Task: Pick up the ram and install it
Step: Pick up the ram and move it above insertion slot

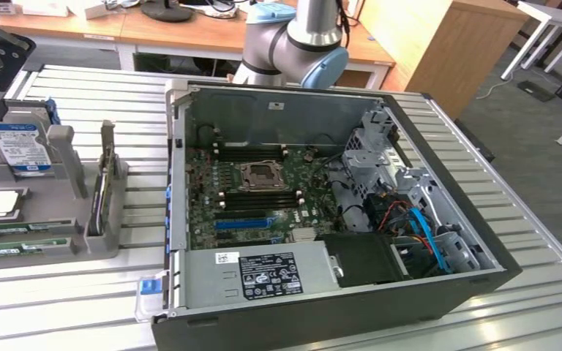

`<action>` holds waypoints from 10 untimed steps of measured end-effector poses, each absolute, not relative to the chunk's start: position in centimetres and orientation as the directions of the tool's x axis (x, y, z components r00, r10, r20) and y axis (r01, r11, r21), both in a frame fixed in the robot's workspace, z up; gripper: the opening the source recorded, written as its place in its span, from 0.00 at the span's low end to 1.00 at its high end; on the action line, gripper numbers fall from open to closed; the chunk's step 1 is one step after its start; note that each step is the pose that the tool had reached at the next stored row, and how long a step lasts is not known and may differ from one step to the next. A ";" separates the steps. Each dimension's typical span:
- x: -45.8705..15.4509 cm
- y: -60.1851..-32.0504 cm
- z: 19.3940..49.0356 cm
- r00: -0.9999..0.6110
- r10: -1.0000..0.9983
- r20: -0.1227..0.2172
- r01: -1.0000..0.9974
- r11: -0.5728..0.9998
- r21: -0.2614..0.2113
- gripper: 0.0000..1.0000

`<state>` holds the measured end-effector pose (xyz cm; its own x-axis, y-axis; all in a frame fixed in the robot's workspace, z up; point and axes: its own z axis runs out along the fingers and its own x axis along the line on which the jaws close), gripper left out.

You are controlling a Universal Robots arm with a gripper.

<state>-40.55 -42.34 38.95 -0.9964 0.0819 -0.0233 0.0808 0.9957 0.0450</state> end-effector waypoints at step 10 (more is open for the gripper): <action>-40.6 -42.3 38.9 -0.996 0.082 -0.023 0.081 0.996 0.045 0.11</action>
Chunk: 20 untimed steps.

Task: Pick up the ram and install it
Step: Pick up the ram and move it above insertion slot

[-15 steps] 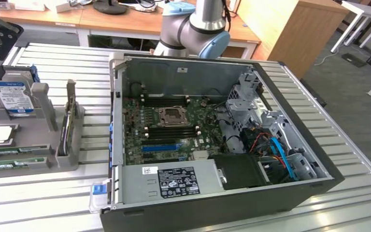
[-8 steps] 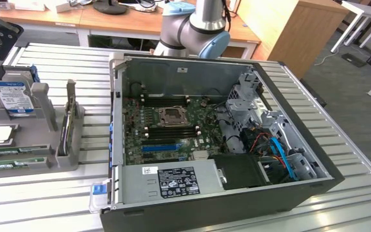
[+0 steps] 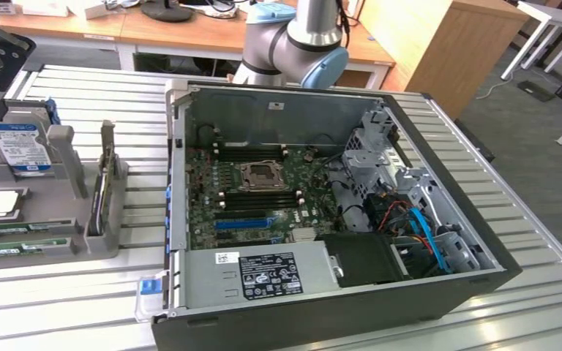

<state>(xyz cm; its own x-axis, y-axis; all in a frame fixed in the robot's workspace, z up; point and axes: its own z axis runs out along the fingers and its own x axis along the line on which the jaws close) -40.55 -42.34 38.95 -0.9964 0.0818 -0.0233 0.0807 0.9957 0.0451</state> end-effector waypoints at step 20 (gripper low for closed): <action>-40.6 -42.3 38.9 -0.981 -0.193 -0.023 -0.193 0.980 0.045 0.11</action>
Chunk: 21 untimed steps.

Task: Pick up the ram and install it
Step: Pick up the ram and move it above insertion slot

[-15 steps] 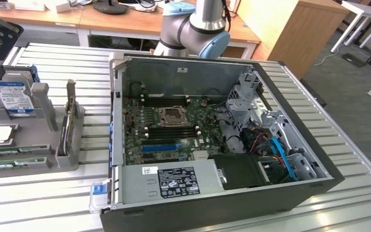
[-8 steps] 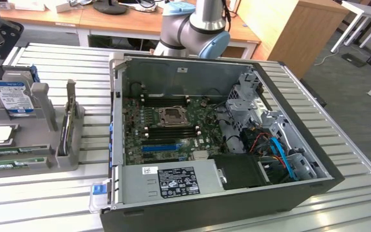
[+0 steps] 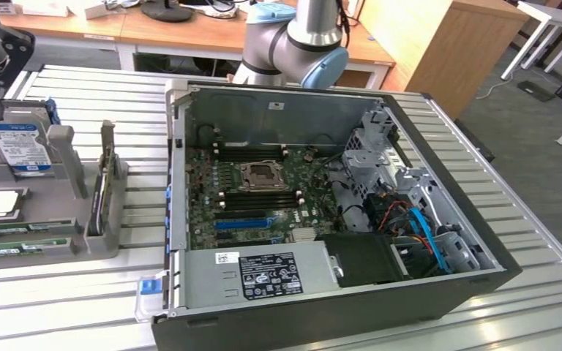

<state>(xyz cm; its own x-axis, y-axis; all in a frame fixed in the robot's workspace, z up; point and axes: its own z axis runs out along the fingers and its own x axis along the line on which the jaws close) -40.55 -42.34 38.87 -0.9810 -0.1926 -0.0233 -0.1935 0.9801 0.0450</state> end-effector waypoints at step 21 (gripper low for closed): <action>-40.6 -42.3 38.7 -0.839 -0.544 -0.023 -0.544 0.838 0.045 0.11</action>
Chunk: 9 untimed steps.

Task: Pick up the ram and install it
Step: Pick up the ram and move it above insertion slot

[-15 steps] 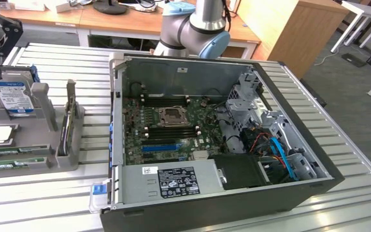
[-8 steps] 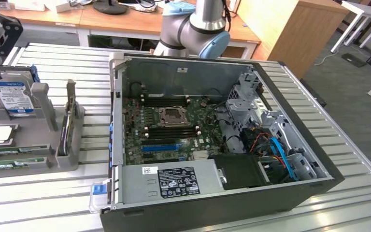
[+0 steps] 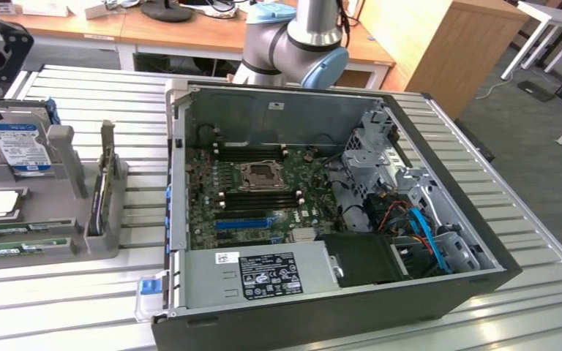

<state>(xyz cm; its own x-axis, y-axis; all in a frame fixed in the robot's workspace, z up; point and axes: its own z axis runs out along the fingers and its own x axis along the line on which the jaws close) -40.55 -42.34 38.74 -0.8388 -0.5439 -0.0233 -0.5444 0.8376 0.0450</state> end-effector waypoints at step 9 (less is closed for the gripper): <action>-40.6 -42.3 38.7 -0.739 -0.673 -0.023 -0.673 0.738 0.045 0.11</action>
<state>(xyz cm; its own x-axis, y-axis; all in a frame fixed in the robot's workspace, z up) -40.55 -42.34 38.69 -0.7391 -0.6732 -0.0233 -0.6734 0.7379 0.0451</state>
